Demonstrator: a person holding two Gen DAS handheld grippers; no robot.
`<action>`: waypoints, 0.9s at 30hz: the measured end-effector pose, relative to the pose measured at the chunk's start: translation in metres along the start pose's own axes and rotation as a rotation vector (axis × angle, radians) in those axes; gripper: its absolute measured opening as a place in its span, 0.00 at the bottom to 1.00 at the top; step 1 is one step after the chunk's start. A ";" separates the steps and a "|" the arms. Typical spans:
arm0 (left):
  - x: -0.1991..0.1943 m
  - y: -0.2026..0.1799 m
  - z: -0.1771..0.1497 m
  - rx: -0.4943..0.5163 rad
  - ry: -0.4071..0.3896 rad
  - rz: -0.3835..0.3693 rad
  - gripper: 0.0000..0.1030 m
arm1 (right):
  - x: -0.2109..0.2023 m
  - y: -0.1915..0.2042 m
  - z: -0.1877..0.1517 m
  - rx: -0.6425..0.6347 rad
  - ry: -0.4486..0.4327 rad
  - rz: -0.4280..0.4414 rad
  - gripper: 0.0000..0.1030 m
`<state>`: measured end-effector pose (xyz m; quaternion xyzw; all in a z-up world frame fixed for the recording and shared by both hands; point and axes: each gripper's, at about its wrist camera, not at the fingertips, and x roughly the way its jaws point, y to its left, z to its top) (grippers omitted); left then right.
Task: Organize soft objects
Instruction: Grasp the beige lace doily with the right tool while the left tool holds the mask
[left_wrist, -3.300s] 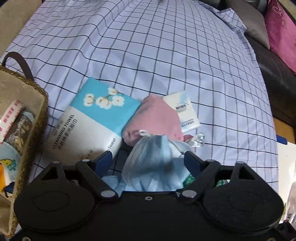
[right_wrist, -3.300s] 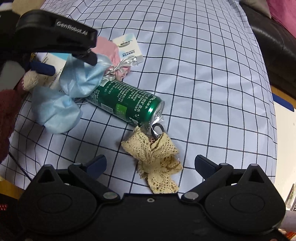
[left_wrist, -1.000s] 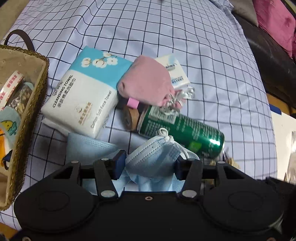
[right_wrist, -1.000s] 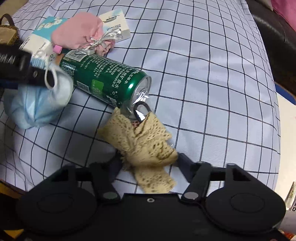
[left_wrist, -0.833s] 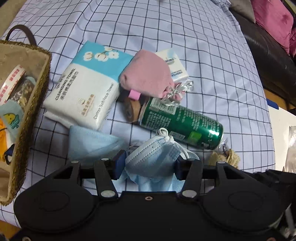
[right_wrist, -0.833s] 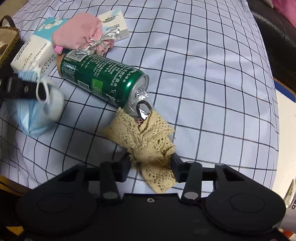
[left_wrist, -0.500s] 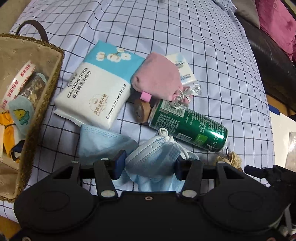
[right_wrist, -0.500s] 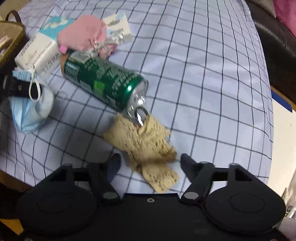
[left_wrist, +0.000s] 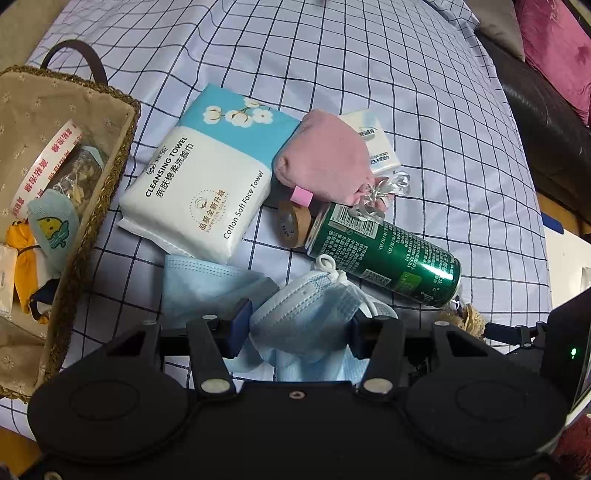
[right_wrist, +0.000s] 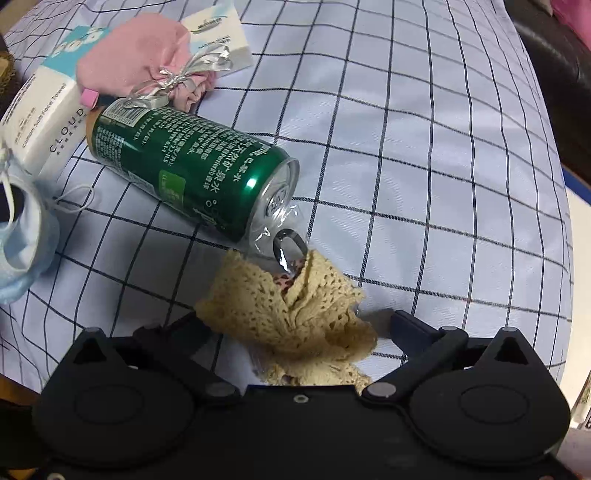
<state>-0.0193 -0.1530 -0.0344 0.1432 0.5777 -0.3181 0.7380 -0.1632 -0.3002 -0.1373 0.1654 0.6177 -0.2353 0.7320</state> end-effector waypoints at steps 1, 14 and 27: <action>0.000 -0.001 0.000 0.005 -0.004 0.006 0.49 | 0.000 0.001 -0.002 0.003 -0.013 -0.008 1.00; -0.023 0.013 0.007 -0.027 -0.104 0.042 0.49 | -0.003 -0.005 -0.003 -0.011 0.006 0.011 0.96; -0.040 0.042 0.009 -0.097 -0.153 0.042 0.49 | -0.055 -0.014 0.002 0.017 0.042 0.080 0.54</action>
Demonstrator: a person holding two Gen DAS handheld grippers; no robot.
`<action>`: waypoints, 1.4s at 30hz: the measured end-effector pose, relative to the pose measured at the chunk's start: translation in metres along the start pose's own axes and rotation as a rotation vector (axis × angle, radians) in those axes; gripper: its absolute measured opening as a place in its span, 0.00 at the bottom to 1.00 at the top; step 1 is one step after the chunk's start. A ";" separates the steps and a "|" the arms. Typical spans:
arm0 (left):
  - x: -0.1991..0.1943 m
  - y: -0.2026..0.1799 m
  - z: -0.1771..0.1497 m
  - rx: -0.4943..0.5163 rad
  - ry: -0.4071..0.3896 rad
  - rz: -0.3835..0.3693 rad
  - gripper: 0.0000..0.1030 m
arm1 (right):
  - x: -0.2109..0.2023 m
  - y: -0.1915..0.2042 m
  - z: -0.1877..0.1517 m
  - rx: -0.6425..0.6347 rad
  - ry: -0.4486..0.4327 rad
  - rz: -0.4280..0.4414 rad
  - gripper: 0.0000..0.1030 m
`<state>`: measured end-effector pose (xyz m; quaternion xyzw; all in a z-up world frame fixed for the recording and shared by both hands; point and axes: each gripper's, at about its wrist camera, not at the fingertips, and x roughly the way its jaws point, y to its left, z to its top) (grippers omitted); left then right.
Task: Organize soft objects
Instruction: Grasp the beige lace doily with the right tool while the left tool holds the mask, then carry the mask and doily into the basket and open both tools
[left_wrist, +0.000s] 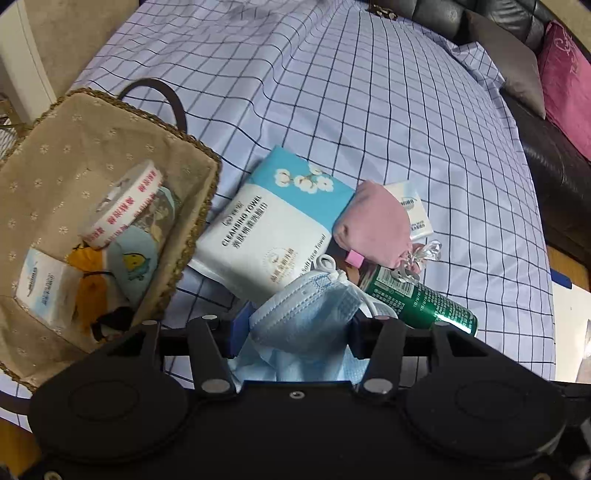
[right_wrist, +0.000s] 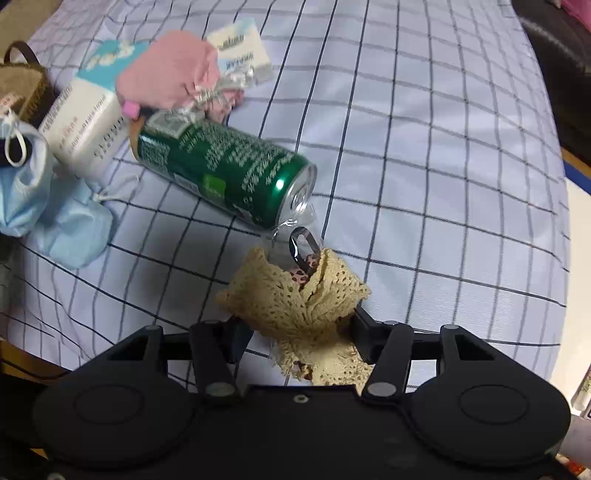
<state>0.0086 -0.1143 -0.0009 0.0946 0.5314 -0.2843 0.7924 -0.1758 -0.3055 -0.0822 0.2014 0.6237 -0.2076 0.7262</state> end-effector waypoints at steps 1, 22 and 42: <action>-0.002 0.002 0.000 -0.003 -0.008 0.003 0.49 | -0.007 0.000 0.000 0.008 -0.009 0.002 0.54; -0.046 0.132 0.023 -0.346 -0.211 0.238 0.49 | -0.063 0.088 0.011 -0.095 -0.167 0.063 0.54; -0.062 0.172 0.026 -0.490 -0.285 0.318 0.79 | -0.092 0.208 0.042 -0.194 -0.274 0.180 0.55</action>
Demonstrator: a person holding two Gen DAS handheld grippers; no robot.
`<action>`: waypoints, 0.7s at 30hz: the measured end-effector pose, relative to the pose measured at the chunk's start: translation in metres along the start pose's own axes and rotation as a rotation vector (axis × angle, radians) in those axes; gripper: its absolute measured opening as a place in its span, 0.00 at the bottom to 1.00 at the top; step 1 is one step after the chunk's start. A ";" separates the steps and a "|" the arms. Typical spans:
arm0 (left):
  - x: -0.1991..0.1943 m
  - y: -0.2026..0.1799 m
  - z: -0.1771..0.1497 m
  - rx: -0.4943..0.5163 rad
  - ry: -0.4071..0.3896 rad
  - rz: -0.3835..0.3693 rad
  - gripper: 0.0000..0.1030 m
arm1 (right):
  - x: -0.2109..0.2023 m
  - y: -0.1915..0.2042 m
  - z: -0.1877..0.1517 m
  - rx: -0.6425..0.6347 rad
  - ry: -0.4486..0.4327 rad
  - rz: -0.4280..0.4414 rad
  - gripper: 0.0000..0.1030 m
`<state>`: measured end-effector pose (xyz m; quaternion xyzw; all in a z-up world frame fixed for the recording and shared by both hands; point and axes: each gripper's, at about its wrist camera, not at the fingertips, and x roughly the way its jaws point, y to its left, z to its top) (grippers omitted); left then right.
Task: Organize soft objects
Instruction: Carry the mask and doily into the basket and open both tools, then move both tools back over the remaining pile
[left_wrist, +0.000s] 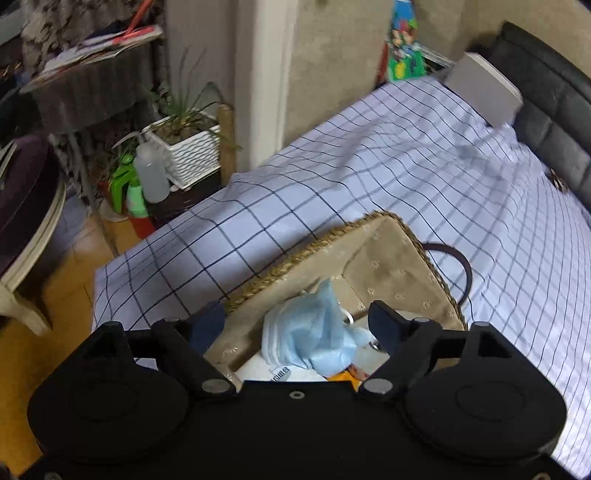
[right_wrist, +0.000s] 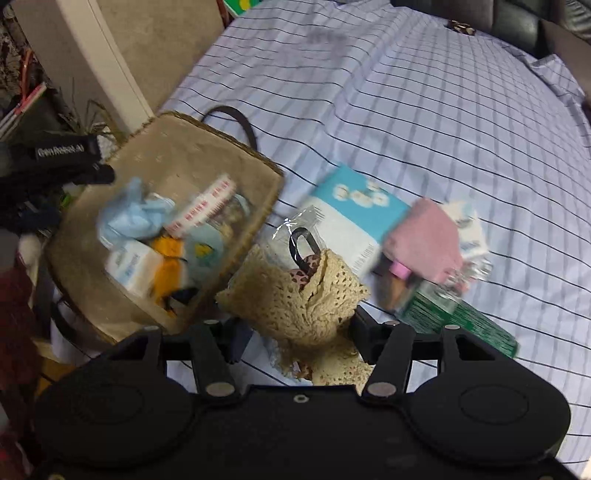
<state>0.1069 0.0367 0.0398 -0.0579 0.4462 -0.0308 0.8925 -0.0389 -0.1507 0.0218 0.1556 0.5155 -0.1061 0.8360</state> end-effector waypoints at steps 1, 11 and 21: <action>0.000 0.003 0.001 -0.022 0.000 0.004 0.79 | 0.001 0.004 0.005 0.004 -0.001 0.011 0.55; 0.000 0.040 0.012 -0.204 -0.022 0.087 0.78 | 0.030 0.059 0.077 0.033 -0.060 0.070 0.55; 0.003 0.041 0.012 -0.206 0.002 0.061 0.78 | 0.032 0.093 0.125 0.053 -0.158 0.099 0.69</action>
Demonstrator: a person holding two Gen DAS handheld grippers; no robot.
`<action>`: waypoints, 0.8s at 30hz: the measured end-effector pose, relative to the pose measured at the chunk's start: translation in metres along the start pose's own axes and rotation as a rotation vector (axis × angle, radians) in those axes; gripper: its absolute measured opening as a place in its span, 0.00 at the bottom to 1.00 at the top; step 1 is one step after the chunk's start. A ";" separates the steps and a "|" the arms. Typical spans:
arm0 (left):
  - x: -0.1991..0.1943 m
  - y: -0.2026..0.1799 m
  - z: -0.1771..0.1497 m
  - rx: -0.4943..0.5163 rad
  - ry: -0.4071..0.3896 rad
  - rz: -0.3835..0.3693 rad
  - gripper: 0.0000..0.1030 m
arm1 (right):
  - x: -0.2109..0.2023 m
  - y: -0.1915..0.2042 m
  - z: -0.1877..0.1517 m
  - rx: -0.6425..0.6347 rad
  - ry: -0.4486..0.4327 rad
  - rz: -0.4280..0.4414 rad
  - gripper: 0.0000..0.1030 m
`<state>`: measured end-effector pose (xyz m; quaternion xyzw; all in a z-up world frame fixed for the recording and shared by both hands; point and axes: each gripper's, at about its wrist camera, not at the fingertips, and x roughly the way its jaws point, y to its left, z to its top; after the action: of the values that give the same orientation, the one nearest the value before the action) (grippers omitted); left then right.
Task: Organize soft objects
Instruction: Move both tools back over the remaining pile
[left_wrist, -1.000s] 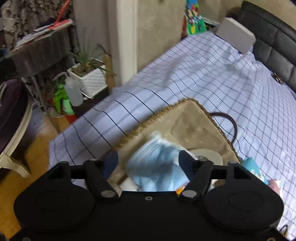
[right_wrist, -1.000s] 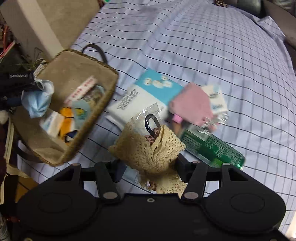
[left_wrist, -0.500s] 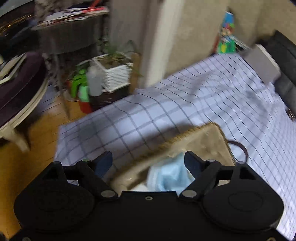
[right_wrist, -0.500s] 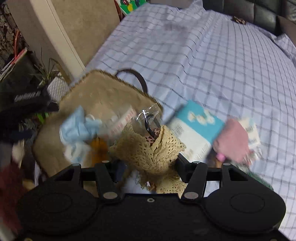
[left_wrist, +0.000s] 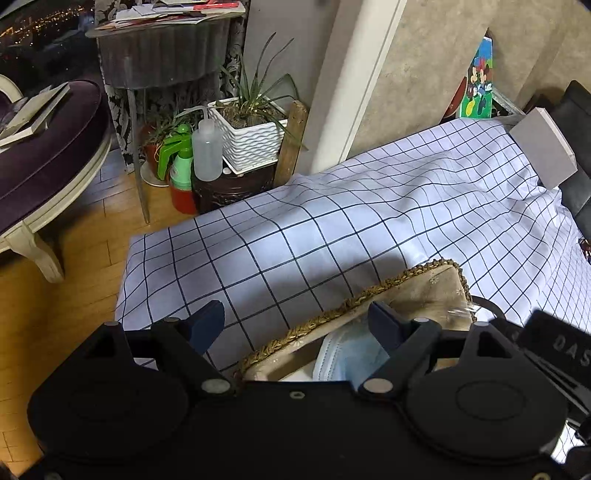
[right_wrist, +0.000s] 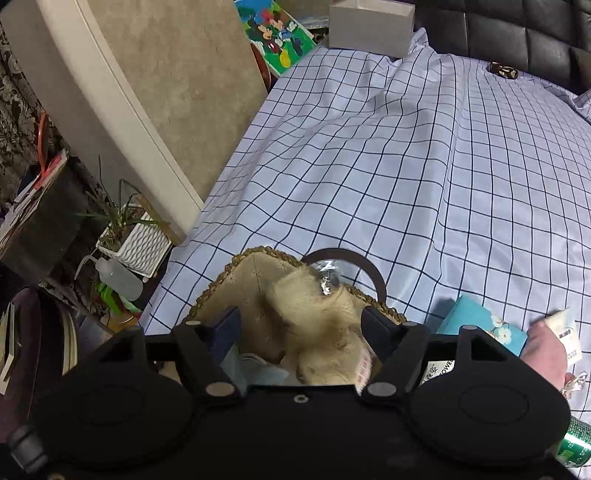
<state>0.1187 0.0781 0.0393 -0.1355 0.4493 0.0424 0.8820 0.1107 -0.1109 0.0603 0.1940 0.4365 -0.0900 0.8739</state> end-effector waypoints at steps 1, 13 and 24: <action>-0.001 -0.001 0.000 0.004 -0.003 -0.001 0.78 | -0.001 -0.001 0.000 -0.003 -0.005 -0.005 0.70; -0.012 -0.027 -0.016 0.129 -0.024 -0.041 0.78 | -0.029 -0.114 -0.059 0.071 0.058 -0.177 0.72; -0.026 -0.086 -0.065 0.404 0.008 -0.142 0.79 | -0.042 -0.242 -0.127 0.345 0.161 -0.310 0.72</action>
<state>0.0695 -0.0212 0.0408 0.0127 0.4417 -0.1115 0.8901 -0.0860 -0.2779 -0.0384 0.2777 0.5076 -0.2802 0.7659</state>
